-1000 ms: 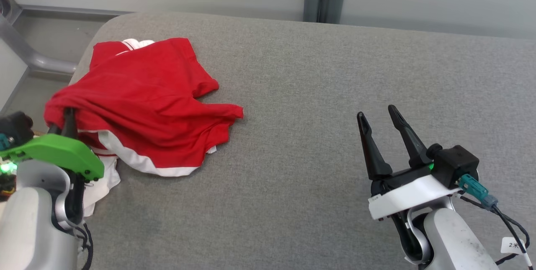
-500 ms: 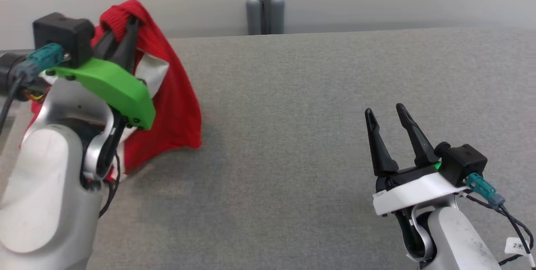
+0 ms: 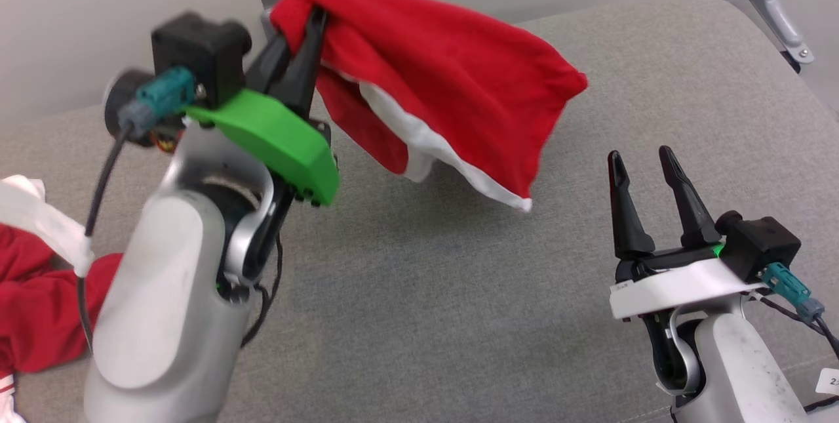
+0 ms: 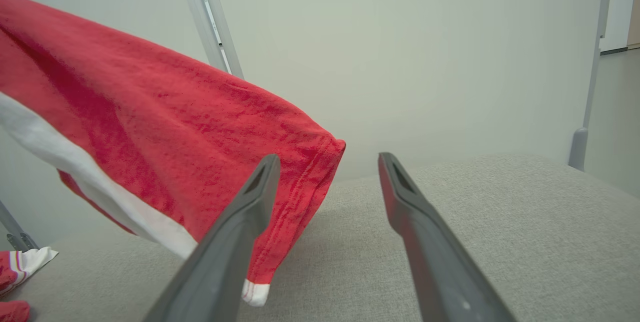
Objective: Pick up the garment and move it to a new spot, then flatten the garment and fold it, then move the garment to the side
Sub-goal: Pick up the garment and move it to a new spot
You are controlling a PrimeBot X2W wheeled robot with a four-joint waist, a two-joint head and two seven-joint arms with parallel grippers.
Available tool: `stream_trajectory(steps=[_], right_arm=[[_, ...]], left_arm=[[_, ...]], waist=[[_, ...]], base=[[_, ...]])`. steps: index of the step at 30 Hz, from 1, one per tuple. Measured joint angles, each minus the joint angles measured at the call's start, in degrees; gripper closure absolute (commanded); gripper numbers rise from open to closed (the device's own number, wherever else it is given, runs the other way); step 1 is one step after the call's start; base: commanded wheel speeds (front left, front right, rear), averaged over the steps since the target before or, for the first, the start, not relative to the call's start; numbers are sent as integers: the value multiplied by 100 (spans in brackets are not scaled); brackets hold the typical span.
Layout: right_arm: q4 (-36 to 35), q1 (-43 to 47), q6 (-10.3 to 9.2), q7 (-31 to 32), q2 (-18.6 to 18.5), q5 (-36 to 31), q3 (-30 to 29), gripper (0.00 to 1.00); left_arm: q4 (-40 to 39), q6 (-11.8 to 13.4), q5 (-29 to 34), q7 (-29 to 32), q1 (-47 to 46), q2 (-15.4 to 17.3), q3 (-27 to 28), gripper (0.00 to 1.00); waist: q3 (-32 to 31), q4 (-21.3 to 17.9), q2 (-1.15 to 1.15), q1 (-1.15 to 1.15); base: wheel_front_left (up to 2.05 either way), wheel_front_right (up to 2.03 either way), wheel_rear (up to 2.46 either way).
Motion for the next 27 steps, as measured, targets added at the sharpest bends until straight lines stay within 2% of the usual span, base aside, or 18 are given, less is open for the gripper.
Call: stream_trajectory(steps=[4, 9, 10, 11, 12, 13, 20, 23, 27], right_arm=[[7, -58, 0, 0, 1, -5, 24, 0], [33, -99, 0, 1, -69, 5, 89, 0], [41, -111, 0, 1, -104, 5, 97, 0], [44, -115, 0, 0, -130, 5, 105, 0], [51, -115, 0, 1, -153, 5, 107, 0], [54, -115, 0, 1, -172, 4, 109, 0], [97, -93, 0, 1, -263, -5, 187, 0], [102, -66, 0, 1, -305, -14, 207, 0], [107, 7, 0, 1, -344, -14, 237, 0]], left_arm=[[627, 78, -300, -445, 944, -73, 130, 100], [1964, 9, -380, -1351, 1855, -49, 230, 100], [2209, 3, -379, -1583, 1903, -52, 267, 94], [2390, -5, -347, -1746, 1911, -49, 277, 71], [2579, -13, -325, -1947, 1913, -59, 289, 27], [2730, -32, -344, -2126, 1914, -92, 312, 0], [3450, -233, -559, -2679, 1911, -238, 376, 0], [3521, -238, -564, -2835, 1911, -227, 419, 0], [3353, -124, -523, -3094, 1918, -14, 565, 0]], waist=[[160, -107, 0, 0], [348, -177, 0, 0], [371, -175, 0, 0], [379, -166, 0, 0], [384, -149, 0, 0], [382, -125, 0, 0], [298, 94, 0, 0], [222, 177, 0, 0], [103, 275, 0, 0]], base=[[0, 0, 0], [0, 0, 0], [0, 0, 0], [0, 0, 0], [0, 0, 0], [0, 0, 0], [0, 0, 0], [0, 0, 0], [0, 0, 0]])
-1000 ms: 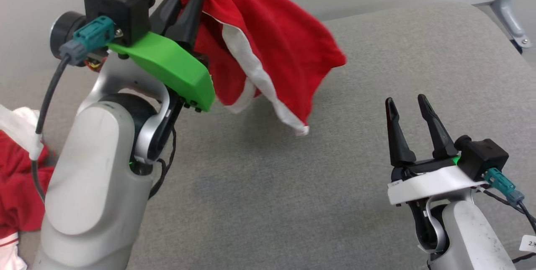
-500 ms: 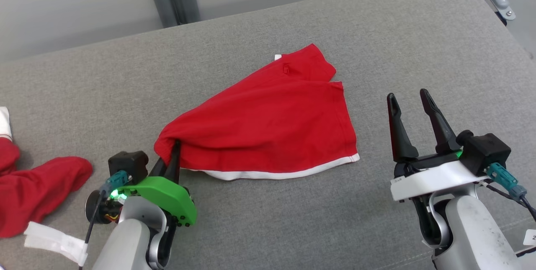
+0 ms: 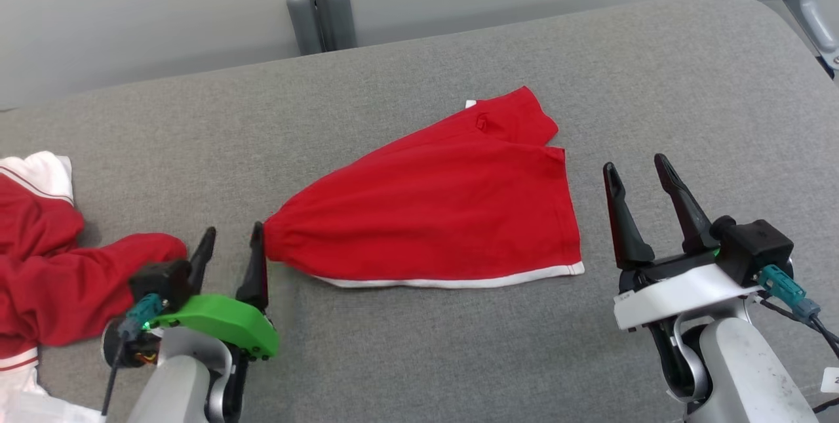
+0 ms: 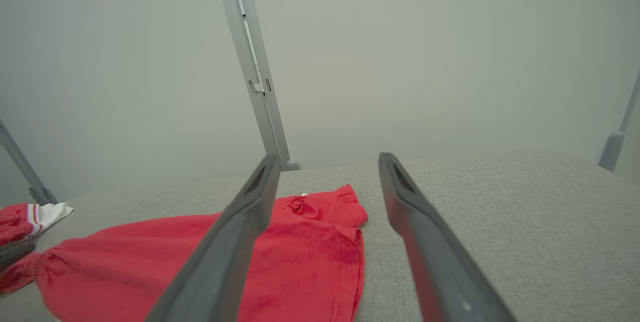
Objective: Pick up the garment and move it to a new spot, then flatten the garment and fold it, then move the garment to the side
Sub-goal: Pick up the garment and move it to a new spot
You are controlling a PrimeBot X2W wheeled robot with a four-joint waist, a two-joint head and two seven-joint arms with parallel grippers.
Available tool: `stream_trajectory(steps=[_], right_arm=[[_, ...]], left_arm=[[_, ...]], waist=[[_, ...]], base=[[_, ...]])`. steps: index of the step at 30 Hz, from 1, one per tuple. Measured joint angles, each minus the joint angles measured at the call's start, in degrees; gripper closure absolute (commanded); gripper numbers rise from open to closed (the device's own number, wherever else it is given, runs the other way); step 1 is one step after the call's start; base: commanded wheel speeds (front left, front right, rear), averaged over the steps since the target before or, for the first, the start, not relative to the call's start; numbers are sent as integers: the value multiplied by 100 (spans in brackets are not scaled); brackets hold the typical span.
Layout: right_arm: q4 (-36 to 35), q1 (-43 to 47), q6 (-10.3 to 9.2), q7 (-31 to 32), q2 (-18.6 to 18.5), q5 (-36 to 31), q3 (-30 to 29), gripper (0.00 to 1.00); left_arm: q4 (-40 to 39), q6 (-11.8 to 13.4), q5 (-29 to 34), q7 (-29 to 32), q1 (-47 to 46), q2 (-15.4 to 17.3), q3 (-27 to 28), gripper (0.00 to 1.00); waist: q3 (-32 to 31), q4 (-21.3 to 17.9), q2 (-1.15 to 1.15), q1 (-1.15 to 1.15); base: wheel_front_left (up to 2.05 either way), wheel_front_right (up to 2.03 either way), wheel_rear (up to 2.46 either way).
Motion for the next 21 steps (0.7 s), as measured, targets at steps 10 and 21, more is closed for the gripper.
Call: stream_trajectory(steps=[10, 21], right_arm=[[-103, 252, 0, 0, -180, 0, -63, 0], [-378, 886, 0, 0, -83, -18, -310, 0]], left_arm=[[-1458, 341, 485, -236, 706, 342, 281, 0], [-2796, 523, 1393, -259, 1823, 176, 657, 0]], waist=[[-239, 183, 0, 0], [-349, 267, 0, 0]], base=[[0, 0, 0], [0, 0, 0]])
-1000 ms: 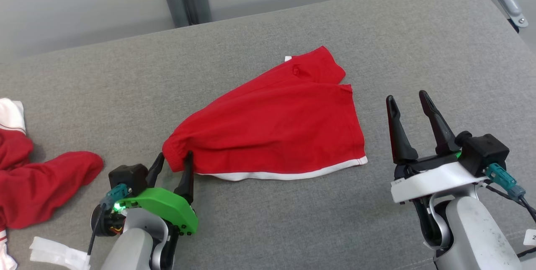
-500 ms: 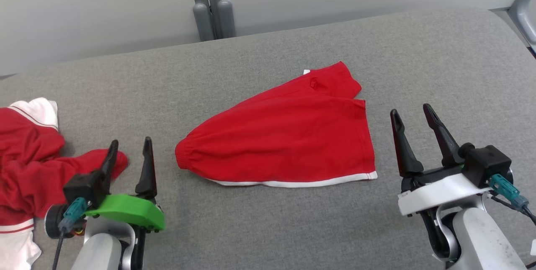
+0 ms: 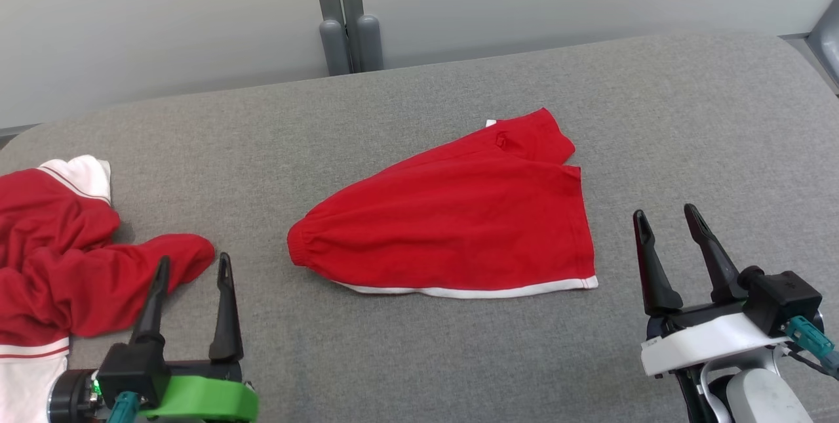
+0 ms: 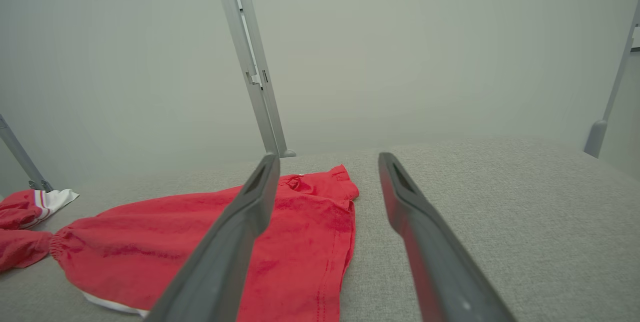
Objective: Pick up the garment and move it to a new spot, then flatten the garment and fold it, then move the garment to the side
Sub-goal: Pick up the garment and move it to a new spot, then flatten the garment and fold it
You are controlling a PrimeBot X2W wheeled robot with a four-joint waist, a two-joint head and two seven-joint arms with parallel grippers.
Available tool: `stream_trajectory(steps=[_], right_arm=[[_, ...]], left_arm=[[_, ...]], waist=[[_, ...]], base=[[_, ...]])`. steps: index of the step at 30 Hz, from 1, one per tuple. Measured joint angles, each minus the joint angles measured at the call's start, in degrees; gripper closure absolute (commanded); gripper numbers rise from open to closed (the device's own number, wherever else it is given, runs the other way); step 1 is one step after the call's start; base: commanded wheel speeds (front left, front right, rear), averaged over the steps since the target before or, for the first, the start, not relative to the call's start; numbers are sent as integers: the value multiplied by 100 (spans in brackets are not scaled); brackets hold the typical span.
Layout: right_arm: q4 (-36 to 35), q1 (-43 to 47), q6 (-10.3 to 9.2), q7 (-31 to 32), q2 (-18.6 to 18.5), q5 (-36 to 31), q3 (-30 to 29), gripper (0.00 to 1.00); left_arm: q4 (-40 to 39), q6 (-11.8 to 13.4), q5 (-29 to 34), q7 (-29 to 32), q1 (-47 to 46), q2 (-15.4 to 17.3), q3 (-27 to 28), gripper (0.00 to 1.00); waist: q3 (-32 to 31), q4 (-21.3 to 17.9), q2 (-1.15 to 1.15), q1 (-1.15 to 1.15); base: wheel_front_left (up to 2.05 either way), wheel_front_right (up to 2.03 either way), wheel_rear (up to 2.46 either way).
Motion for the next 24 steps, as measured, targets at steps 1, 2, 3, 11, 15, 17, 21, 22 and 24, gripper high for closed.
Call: stream_trajectory(steps=[1, 2, 3, 11, 15, 17, 21, 22, 24], right_arm=[[0, 17, 0, -1, 14, -10, -19, 0], [-1, 24, 0, 0, 20, -22, -33, 0], [0, 28, 0, 0, 22, -30, -37, 0], [-3, 76, 0, 0, 26, -60, -111, 0], [2, 83, 0, 0, 40, -88, -105, 0], [3, 82, 0, 0, 35, -88, -111, 0], [2, 81, 0, 0, 22, -88, -136, 0], [2, 81, 0, 0, 18, -88, -140, 0], [3, 80, 0, 0, 16, -89, -147, 0]], left_arm=[[-27, -35, 46, -3, 53, -30, -10, 0], [-41, -77, 77, -8, 102, -64, -12, 0], [-54, -98, 125, -8, 133, -88, -10, 0], [-73, -259, 347, -8, 201, -234, 131, 0], [-64, -336, 396, -9, 210, -290, 186, 0], [-42, -363, 413, -9, 227, -314, 215, 0], [-7, -415, 472, -8, 255, -331, 286, 0], [-3, -421, 495, -8, 255, -335, 310, 0], [-1, -436, 508, -9, 255, -345, 341, 0]], waist=[[0, 3, 0, 0], [0, 6, 0, 0], [-3, 8, 0, 0], [-85, 41, 0, 0], [-119, 65, 0, 0], [-142, 66, 0, 0], [-150, 72, 0, 0], [-150, 71, 0, 0], [-148, 66, 0, 0]], base=[[0, 0, 0], [0, 0, 0], [0, 0, 0], [0, 0, 0], [0, 0, 0], [0, 0, 0], [0, 0, 0], [0, 0, 0], [0, 0, 0]])
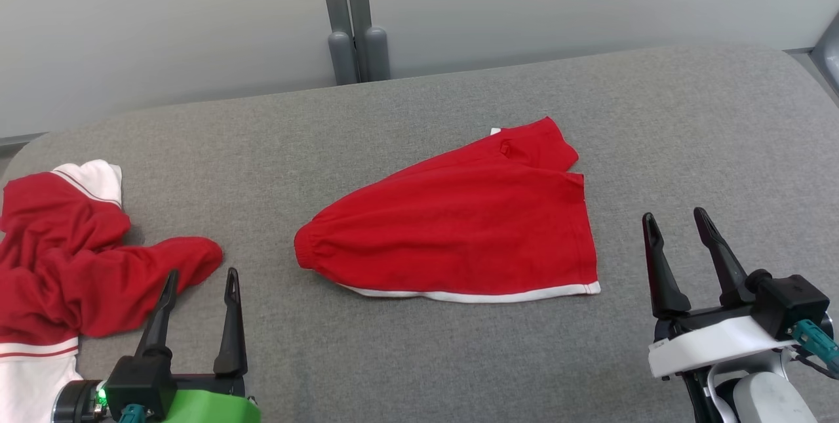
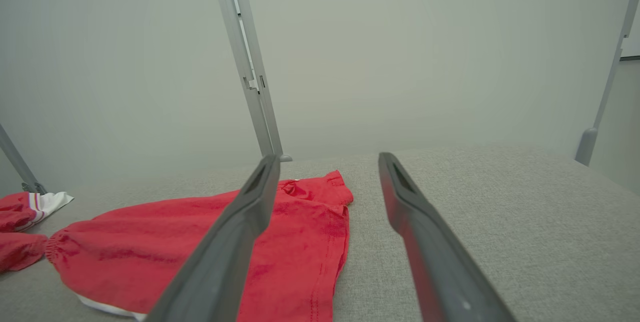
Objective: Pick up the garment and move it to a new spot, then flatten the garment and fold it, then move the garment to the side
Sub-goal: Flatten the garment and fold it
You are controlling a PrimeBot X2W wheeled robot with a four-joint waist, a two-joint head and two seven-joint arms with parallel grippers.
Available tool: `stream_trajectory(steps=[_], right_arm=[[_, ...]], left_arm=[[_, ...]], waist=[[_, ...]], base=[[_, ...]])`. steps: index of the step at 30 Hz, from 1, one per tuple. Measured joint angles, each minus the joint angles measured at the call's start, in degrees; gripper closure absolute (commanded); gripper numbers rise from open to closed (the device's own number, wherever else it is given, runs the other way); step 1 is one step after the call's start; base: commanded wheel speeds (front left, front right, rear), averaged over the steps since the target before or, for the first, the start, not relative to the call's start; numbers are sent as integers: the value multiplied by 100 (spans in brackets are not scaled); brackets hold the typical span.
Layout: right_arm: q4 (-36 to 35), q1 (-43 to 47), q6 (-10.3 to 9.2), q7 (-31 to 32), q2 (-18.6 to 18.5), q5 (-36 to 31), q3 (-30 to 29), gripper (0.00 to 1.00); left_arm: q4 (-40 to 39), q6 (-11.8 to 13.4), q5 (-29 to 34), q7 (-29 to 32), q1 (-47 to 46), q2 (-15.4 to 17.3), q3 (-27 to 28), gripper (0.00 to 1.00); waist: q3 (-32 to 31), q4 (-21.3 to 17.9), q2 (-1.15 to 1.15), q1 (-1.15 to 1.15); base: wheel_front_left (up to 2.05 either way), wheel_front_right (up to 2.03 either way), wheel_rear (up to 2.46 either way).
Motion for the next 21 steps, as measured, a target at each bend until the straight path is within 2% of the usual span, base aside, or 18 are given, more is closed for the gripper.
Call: stream_trajectory(steps=[4, 7, 11, 17, 21], right_arm=[[54, -3, 0, 0, 2, 1, -54, 0], [345, -4, 0, -1, -59, 54, 1, 0], [1077, -185, 0, 98, -201, 233, 194, 0], [1927, -695, 0, 770, -292, 781, 782, 0], [2227, -1020, 0, 939, -345, 1098, 1172, 0]], left_arm=[[3, -123, -15, 0, -7, -52, 12, 0], [263, -271, -185, 1, -18, -64, -45, 0], [751, -466, -408, 517, -275, -29, -255, 0], [1348, -612, -724, 1182, -900, 246, -933, 0], [1626, -630, -1091, 1305, -1256, 408, -1394, 0]], waist=[[29, -15, 0, 0], [56, -21, 0, 0], [161, -38, 0, 0], [448, -56, 0, 0], [659, -68, 0, 0]], base=[[0, 0, 0], [0, 0, 0], [0, 0, 0], [0, 0, 0], [0, 0, 0]])
